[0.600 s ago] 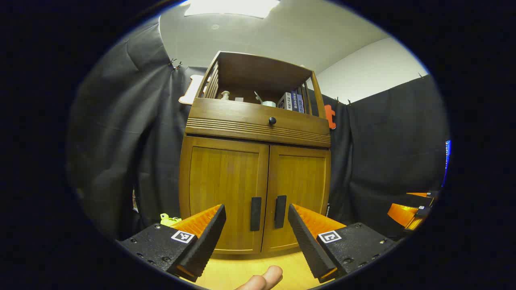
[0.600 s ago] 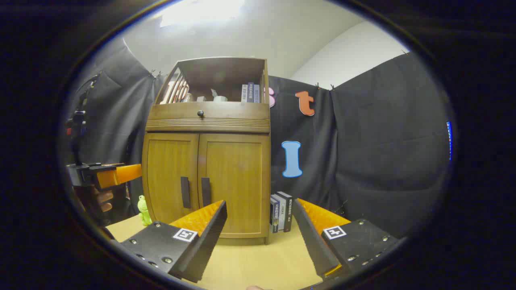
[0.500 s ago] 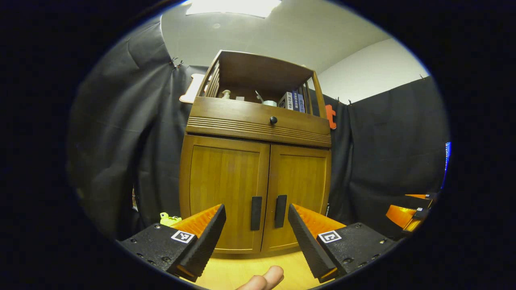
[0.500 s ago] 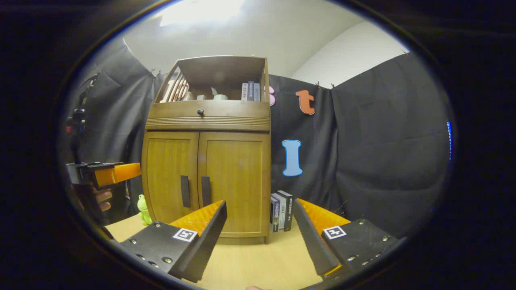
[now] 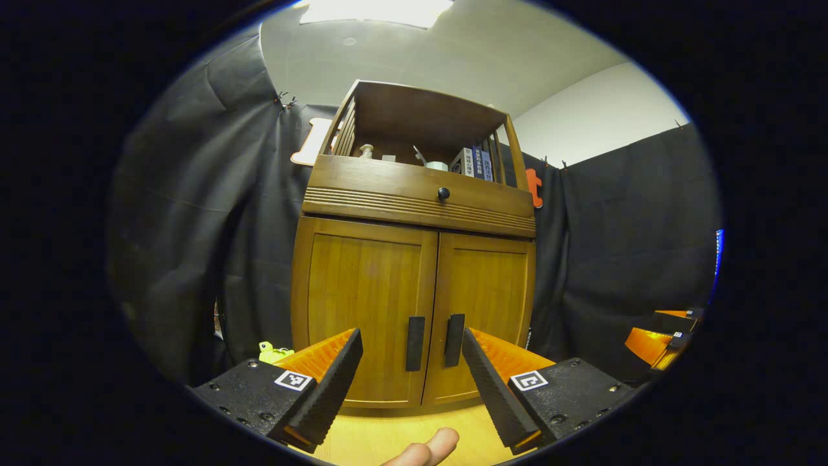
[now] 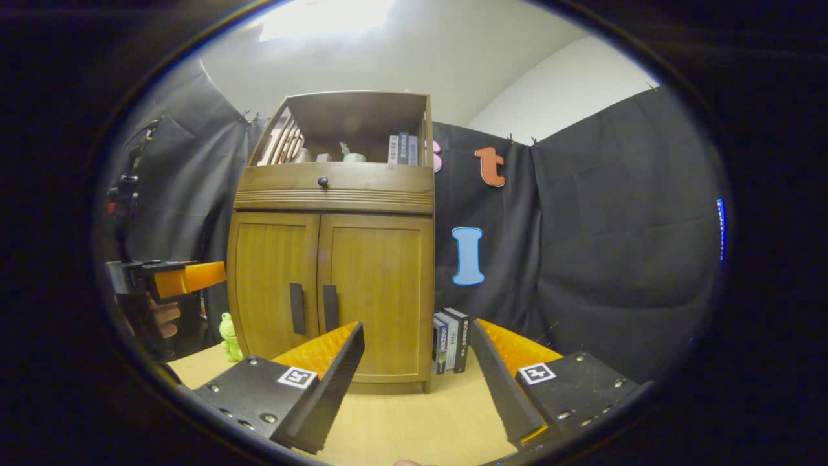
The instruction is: Open the right door of the double-door shoe cabinet with the right hand, and open the left door with the left hand.
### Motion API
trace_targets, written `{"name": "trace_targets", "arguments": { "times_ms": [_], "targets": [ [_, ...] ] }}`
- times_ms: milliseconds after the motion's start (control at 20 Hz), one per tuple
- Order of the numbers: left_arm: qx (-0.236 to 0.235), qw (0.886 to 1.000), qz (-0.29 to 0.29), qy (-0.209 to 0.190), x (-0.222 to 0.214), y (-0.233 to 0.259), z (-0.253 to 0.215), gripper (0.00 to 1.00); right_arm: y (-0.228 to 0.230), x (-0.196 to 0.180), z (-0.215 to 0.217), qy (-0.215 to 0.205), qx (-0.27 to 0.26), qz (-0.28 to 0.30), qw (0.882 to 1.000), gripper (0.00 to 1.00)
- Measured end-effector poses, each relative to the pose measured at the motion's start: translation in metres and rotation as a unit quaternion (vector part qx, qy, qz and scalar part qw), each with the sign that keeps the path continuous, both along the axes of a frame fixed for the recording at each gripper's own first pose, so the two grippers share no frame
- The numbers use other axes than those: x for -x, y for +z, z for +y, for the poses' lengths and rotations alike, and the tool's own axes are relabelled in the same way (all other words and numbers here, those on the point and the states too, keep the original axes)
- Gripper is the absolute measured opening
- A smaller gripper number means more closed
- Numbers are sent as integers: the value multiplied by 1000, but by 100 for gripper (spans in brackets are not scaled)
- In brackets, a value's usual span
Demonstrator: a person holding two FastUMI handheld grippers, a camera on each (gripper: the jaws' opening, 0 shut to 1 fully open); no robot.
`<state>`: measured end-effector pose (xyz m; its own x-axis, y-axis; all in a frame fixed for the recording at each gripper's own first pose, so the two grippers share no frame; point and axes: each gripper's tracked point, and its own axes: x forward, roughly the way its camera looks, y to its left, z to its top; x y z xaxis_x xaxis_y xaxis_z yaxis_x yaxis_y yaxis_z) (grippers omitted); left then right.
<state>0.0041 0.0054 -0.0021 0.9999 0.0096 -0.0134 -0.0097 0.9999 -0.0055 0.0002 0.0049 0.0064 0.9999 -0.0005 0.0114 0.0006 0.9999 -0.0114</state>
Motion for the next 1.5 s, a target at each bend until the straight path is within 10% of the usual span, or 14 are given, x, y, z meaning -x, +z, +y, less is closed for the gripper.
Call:
{"name": "trace_targets", "arguments": {
  "times_ms": [1500],
  "targets": [
    [17, 1000, 18, 6, -18, 0, 32, 92, -14, -230, 165, 109, -14, 62, 992, 98]
  ]
}}
